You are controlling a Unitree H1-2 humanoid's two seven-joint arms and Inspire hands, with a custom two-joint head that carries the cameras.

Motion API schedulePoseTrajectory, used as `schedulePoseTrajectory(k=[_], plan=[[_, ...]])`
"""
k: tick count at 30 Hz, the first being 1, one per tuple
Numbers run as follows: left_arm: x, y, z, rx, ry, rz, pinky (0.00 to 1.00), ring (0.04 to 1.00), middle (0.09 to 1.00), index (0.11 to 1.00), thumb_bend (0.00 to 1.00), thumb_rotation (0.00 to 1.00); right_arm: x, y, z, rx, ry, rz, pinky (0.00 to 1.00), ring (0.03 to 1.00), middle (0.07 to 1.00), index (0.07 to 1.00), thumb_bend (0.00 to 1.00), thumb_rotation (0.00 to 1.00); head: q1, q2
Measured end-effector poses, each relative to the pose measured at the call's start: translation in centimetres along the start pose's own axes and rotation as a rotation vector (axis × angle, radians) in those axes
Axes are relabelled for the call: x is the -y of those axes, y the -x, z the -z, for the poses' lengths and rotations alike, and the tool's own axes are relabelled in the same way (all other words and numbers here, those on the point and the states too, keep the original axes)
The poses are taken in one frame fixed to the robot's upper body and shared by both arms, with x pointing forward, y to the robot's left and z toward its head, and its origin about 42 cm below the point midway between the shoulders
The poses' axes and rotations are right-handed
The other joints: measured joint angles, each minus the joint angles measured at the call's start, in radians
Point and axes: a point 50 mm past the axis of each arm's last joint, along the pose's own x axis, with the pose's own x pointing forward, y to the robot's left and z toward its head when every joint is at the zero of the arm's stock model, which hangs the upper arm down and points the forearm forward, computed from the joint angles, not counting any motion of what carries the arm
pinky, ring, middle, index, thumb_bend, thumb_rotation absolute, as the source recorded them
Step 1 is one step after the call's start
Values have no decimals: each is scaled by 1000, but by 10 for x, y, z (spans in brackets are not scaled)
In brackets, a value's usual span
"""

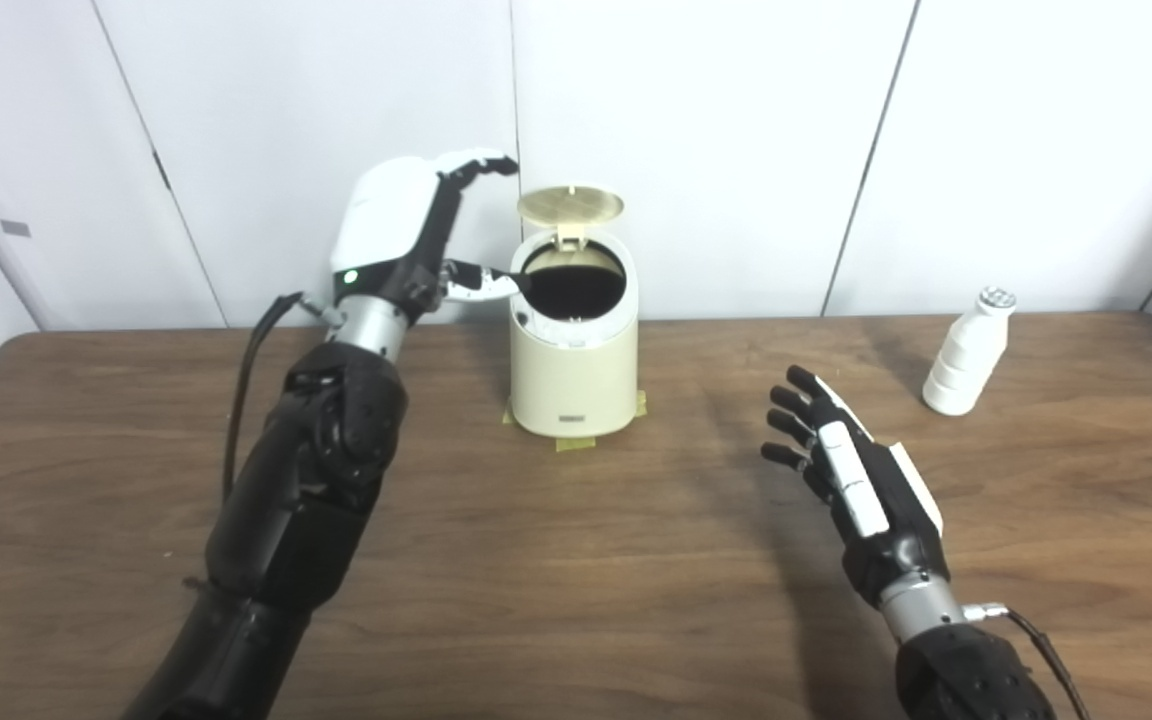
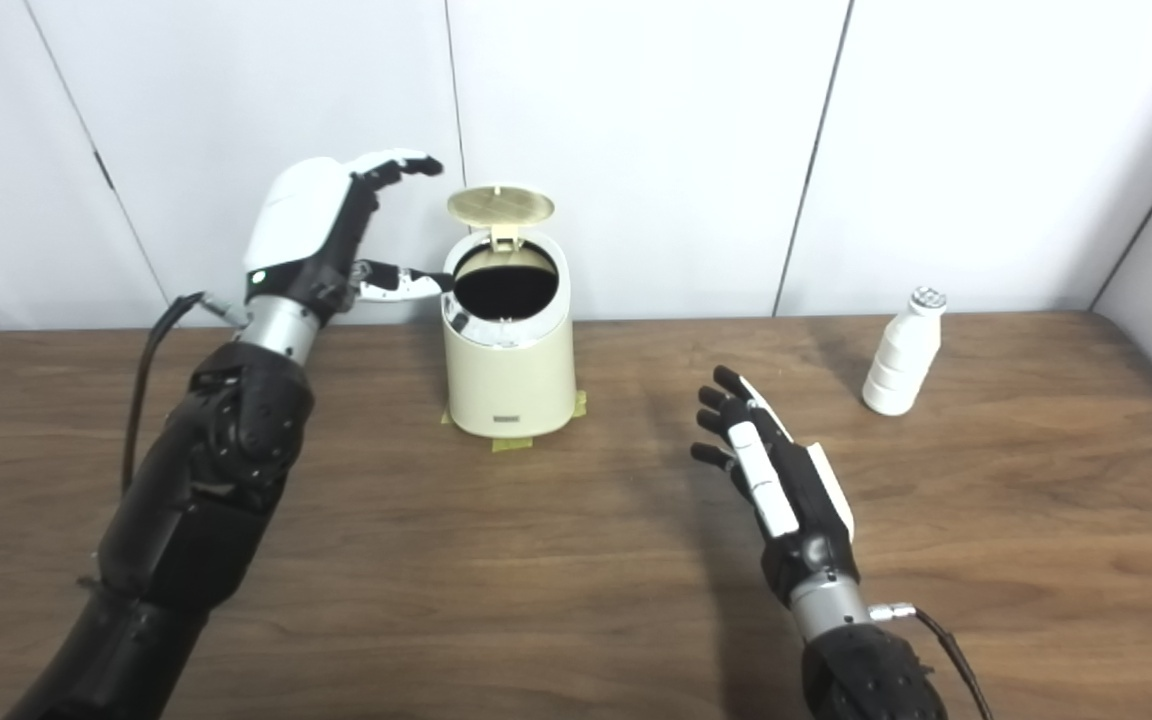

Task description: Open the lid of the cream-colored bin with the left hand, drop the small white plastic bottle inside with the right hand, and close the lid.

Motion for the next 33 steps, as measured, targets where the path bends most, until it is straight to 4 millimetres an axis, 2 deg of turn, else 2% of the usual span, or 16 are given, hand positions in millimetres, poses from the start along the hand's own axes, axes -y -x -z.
schedulePoseTrajectory(k=[6, 9, 12, 15, 20, 23, 27, 29, 33], plan=[[5, 41, 17, -155, 312, -22, 708, 788, 811, 787, 508, 292, 2, -1, -1, 4, 2, 9, 772, 870, 893, 909, 625, 823, -2, 3], [8, 61, 24, -202, 394, 13, 665, 756, 790, 782, 475, 301, 4, -1, -1, 5, 11, 18, 769, 870, 892, 913, 583, 760, -5, 6], [2, 81, 28, -242, 455, 15, 682, 766, 789, 795, 455, 261, 9, -1, -2, 7, 15, 36, 766, 879, 889, 912, 532, 589, -3, 8], [-2, 100, 31, -262, 498, 11, 679, 770, 792, 804, 455, 231, 15, -1, -2, 10, 7, 52, 774, 885, 896, 914, 571, 495, -6, 9], [3, 123, 40, -311, 507, 26, 653, 745, 776, 795, 465, 195, 22, -1, -1, 9, 4, 72, 785, 891, 894, 918, 683, 422, -17, 12], [3, 135, 42, -336, 497, 21, 678, 749, 767, 784, 463, 232, 29, -2, 4, -1, 0, 94, 778, 893, 896, 922, 688, 383, -34, 17], [-1, 146, 42, -392, 526, -3, 766, 809, 806, 806, 458, 353, 44, -1, 8, 23, 9, 128, 771, 879, 902, 916, 677, 314, -43, 20], [1, 151, 44, -419, 545, -10, 760, 817, 814, 815, 461, 386, 51, -1, 7, 37, 21, 145, 776, 879, 904, 918, 688, 299, -51, 23], [8, 162, 45, -450, 591, -6, 731, 801, 813, 829, 447, 410, 69, 3, 4, 44, 53, 246, 685, 806, 841, 843, 727, 252, -67, 28]])
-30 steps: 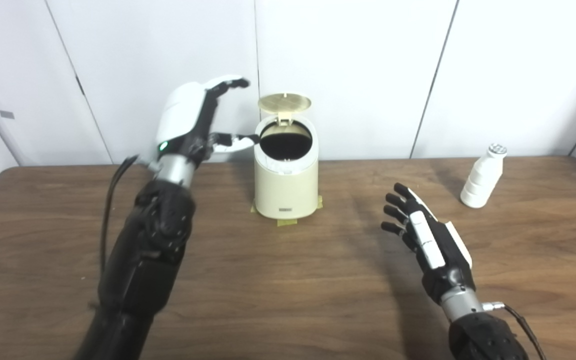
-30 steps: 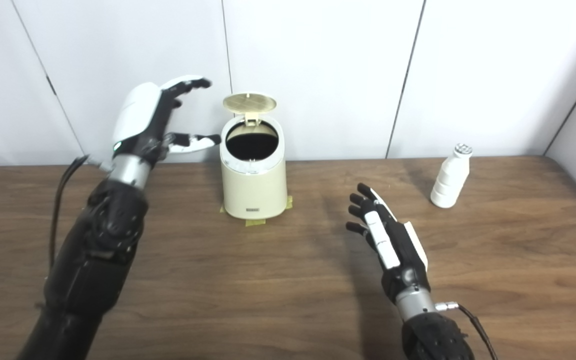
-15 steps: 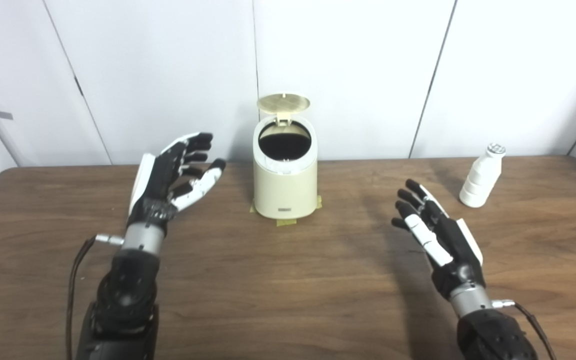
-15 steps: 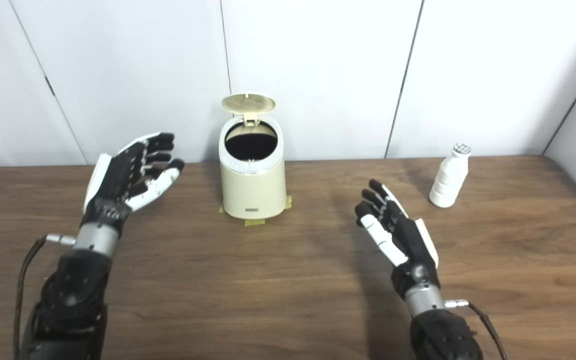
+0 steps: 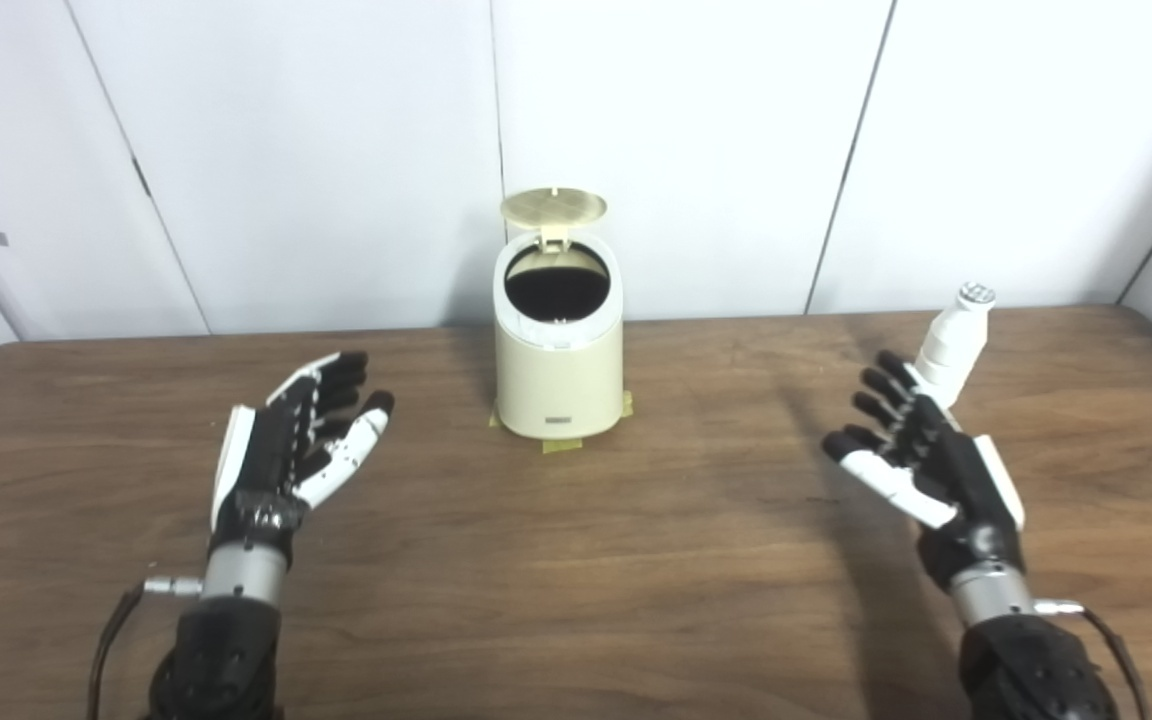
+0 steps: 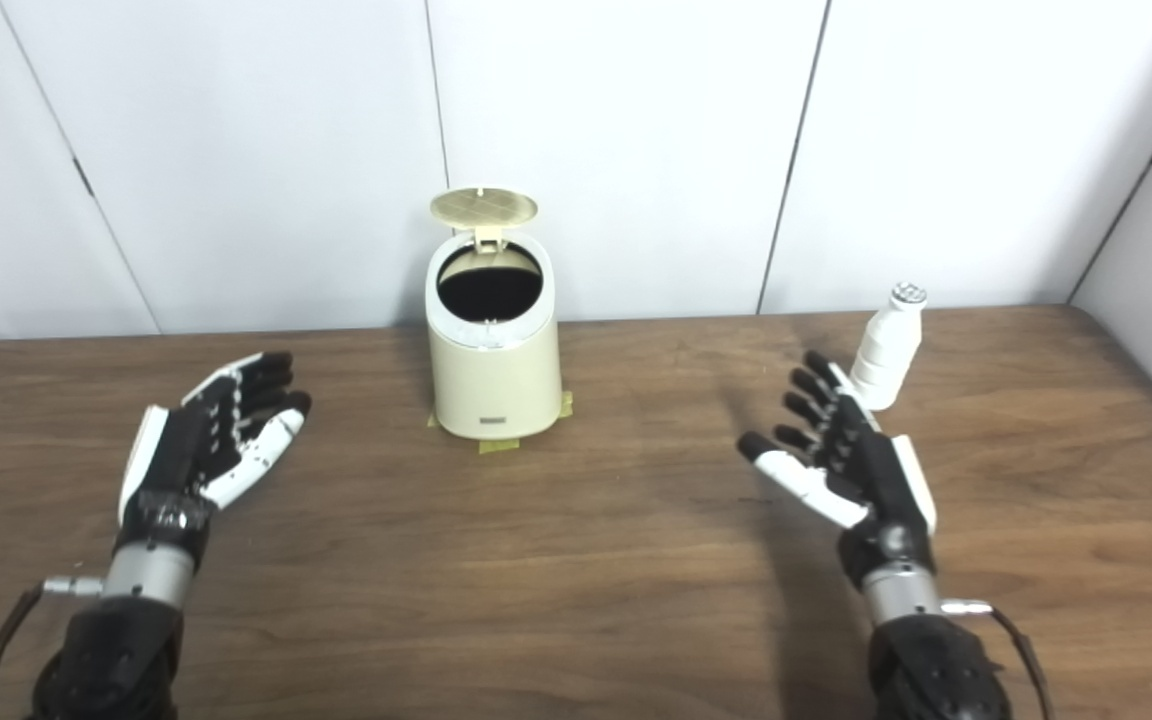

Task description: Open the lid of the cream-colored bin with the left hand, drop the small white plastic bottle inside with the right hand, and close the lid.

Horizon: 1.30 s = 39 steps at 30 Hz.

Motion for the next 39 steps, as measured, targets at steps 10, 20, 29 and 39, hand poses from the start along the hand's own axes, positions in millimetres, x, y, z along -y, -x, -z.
schedulePoseTrajectory(k=[10, 20, 29, 39], plan=[[3, 4, -2, 10, -4, -1, 728, 784, 804, 829, 470, 325, 36, 2, -16, 74, 221, 207, 684, 755, 768, 773, 806, 148, -57, -3], [3, 7, -3, 16, -11, 10, 742, 783, 812, 863, 579, 304, 76, -13, -20, 30, 469, 311, 760, 848, 869, 829, 905, 270, -141, -2], [-7, 6, -1, 26, -12, 30, 749, 776, 804, 862, 629, 196, 79, -48, -22, -12, 578, 334, 766, 887, 916, 892, 907, 265, -204, 5], [-22, 5, 0, 30, 6, 67, 761, 776, 809, 874, 688, 72, 65, -89, -39, -32, 662, 239, 816, 941, 955, 949, 932, 146, -324, 20]])
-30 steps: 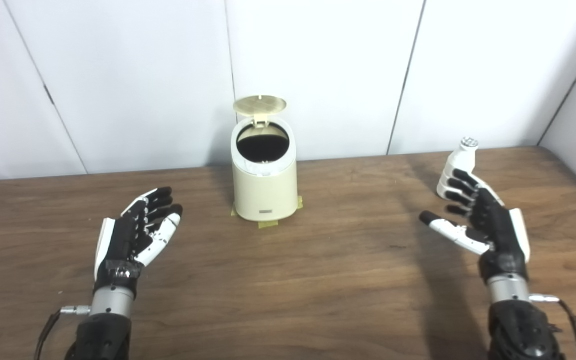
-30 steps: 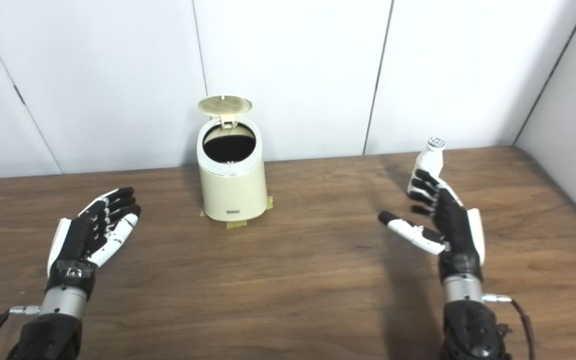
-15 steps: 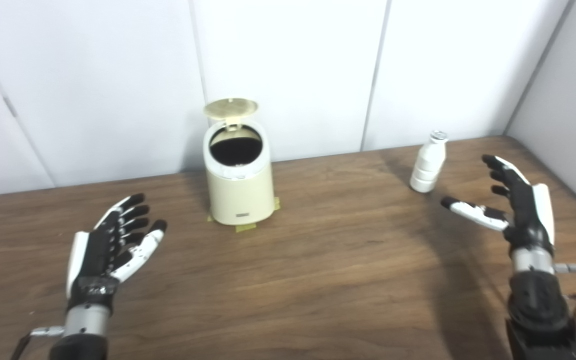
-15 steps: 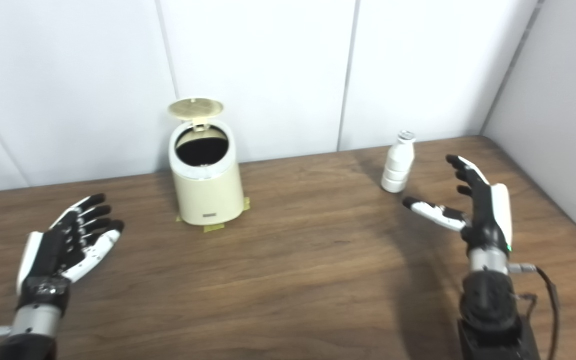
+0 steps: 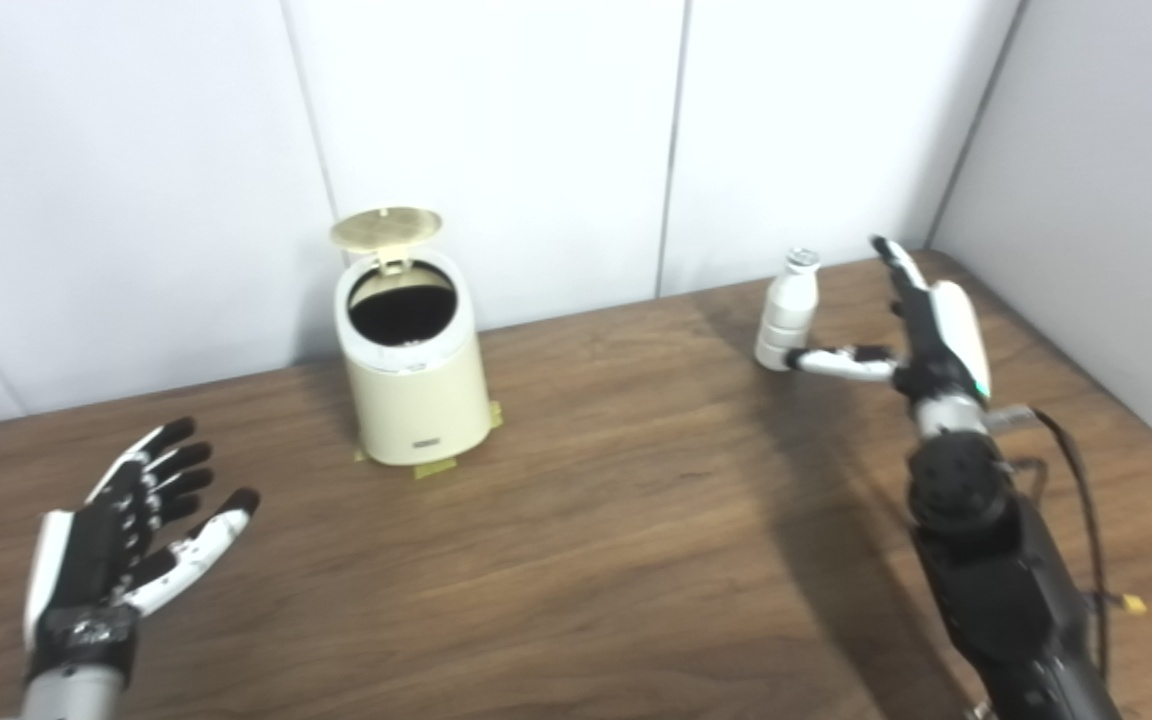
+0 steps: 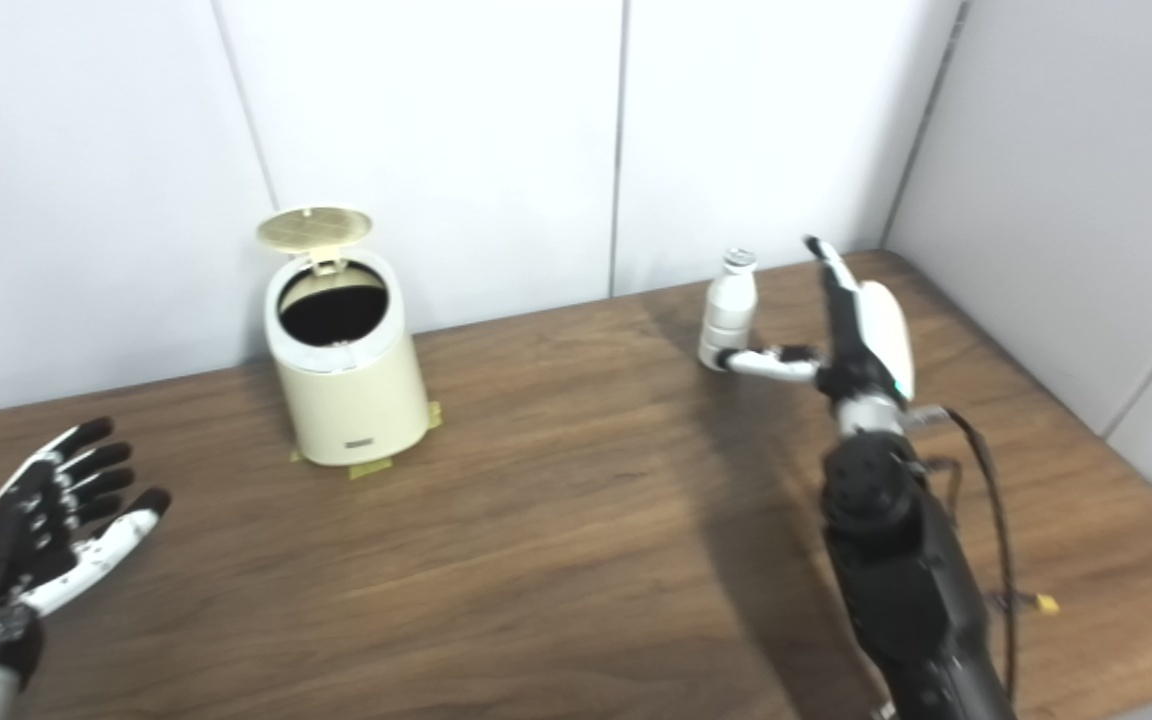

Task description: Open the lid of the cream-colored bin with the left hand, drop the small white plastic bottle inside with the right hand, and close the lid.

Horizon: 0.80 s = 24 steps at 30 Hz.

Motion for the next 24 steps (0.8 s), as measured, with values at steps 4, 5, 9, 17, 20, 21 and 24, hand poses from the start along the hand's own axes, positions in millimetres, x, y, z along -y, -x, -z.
schedulePoseTrajectory(k=[4, 5, 9, 17, 20, 21, 24], plan=[[-5, 0, 1, -1, -7, 9, 733, 771, 810, 868, 690, 15, -2, -19, 3, -38, 16, -22, 802, 949, 961, 942, 947, 154, -12, 6], [-6, 0, 1, -1, -14, 12, 733, 771, 810, 868, 689, 7, -4, -23, 1, -46, 13, -26, 798, 949, 962, 943, 946, 155, -12, 6], [-8, 1, 1, 5, -33, 18, 743, 784, 820, 871, 691, 0, -11, -33, -3, -68, 20, -54, 778, 943, 975, 944, 921, 143, -12, 9], [-3, 3, 3, 1, -41, 36, 762, 791, 822, 872, 691, 0, -14, -57, -4, -104, 43, -78, 755, 910, 954, 926, 925, 136, -12, 9], [-2, 3, 3, 1, -42, 44, 760, 792, 824, 873, 679, 0, -16, -63, -1, -119, 50, -81, 748, 902, 939, 922, 916, 112, -12, 9], [-2, 3, 3, -1, -44, 47, 759, 791, 824, 872, 677, 0, -17, -64, 1, -129, 51, -84, 745, 896, 932, 919, 915, 109, -11, 9], [-1, 4, 2, -5, -57, 49, 761, 789, 820, 871, 676, 0, -21, -65, 6, -141, 60, -92, 702, 853, 903, 909, 908, 105, -12, 9]])
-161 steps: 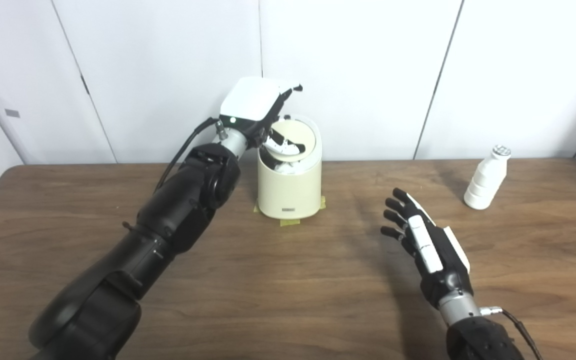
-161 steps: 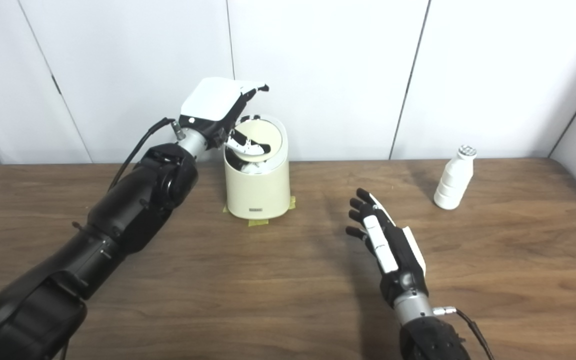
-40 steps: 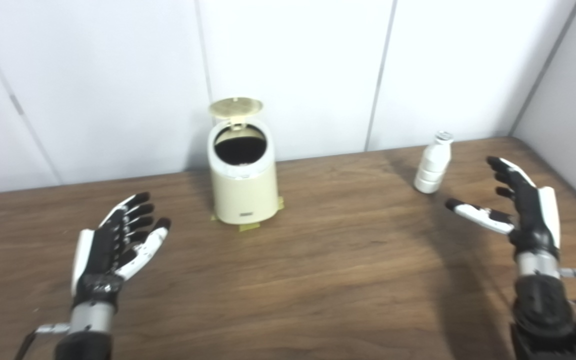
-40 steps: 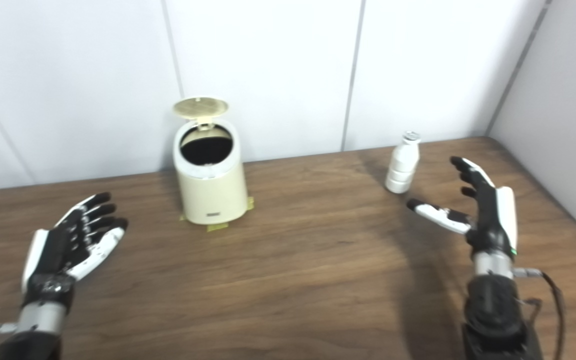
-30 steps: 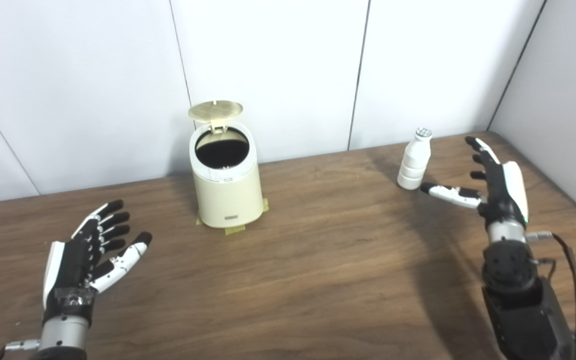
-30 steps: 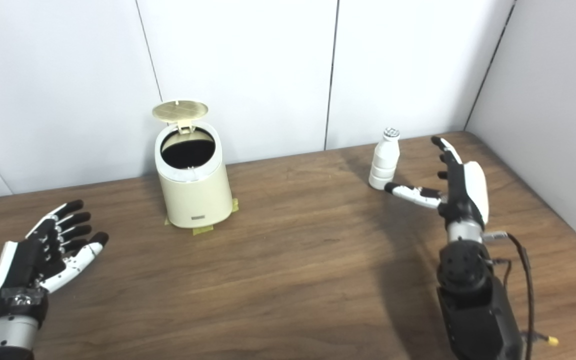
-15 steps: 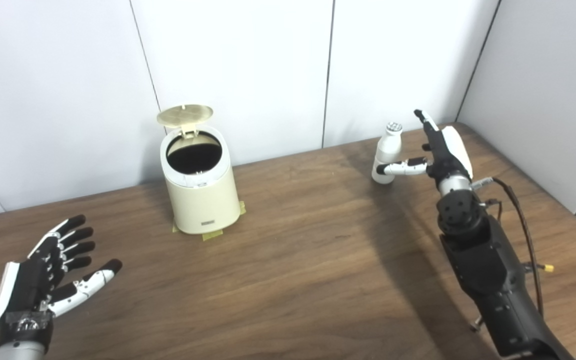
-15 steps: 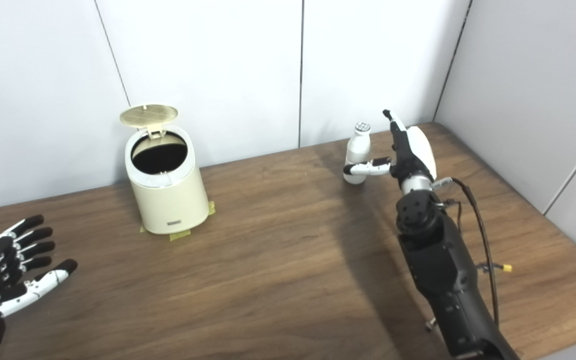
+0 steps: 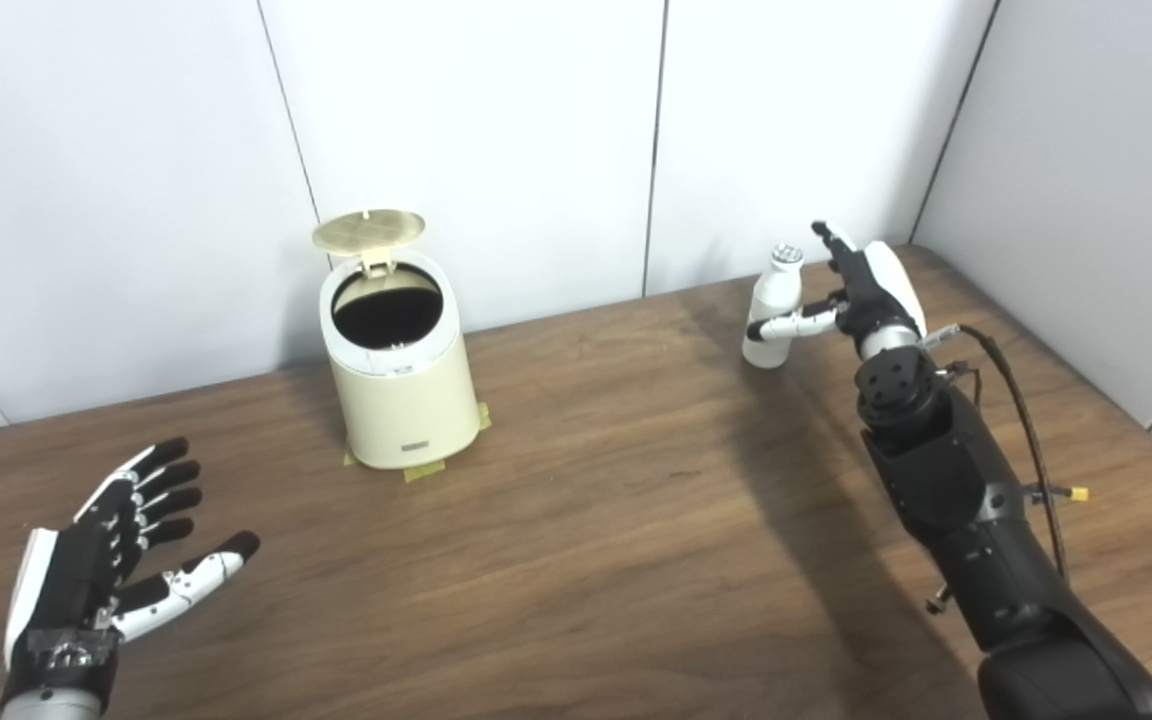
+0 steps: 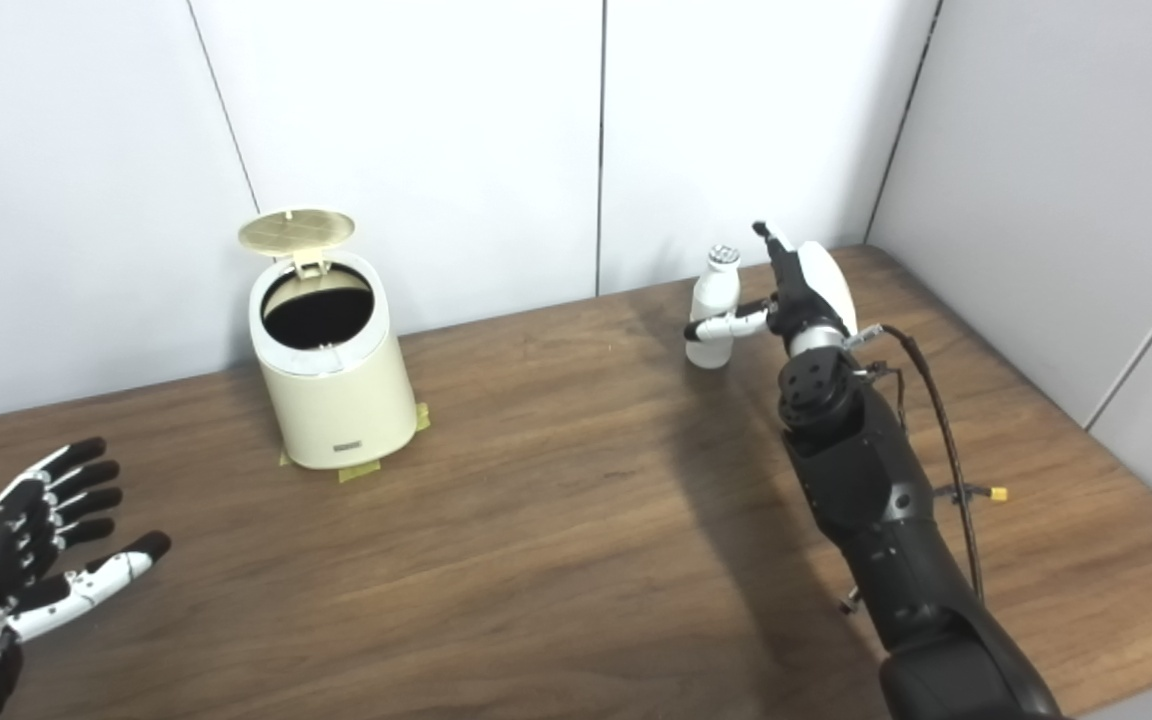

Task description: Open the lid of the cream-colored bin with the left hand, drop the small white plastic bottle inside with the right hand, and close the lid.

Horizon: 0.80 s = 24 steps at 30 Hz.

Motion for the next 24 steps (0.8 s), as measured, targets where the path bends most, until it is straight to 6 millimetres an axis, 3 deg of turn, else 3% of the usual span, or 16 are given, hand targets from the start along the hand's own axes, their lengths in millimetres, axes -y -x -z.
schedulePoseTrajectory(k=[7, 14, 17, 19, 20, 24], plan=[[1, 2, -6, 16, -11, 3, 757, 788, 811, 874, 666, 0, -8, -4, 5, 20, 33, -13, 623, 771, 854, 883, 871, 82, 5, 0], [4, 2, -6, -4, -15, 12, 759, 792, 814, 873, 668, 0, -10, -8, 11, 78, 8, 42, 618, 735, 776, 783, 845, 20, 5, 0], [5, 2, -6, -14, -13, 15, 766, 796, 816, 875, 670, 0, -13, -8, 14, 115, -19, 73, 568, 655, 704, 712, 825, 1, 6, 0], [6, 2, -6, -12, -15, 18, 772, 803, 821, 875, 663, 0, -14, -8, 16, 122, -54, 102, 508, 536, 538, 601, 638, 0, 11, 0], [7, 2, -7, -12, -16, 21, 773, 805, 822, 875, 662, 0, -16, -9, 18, 120, -66, 121, 489, 493, 497, 575, 578, 0, 11, 0], [11, 2, -7, -11, -33, 30, 776, 811, 828, 883, 653, 0, -20, -12, 25, 95, -83, 166, 393, 416, 495, 511, 521, 0, 12, 2]])
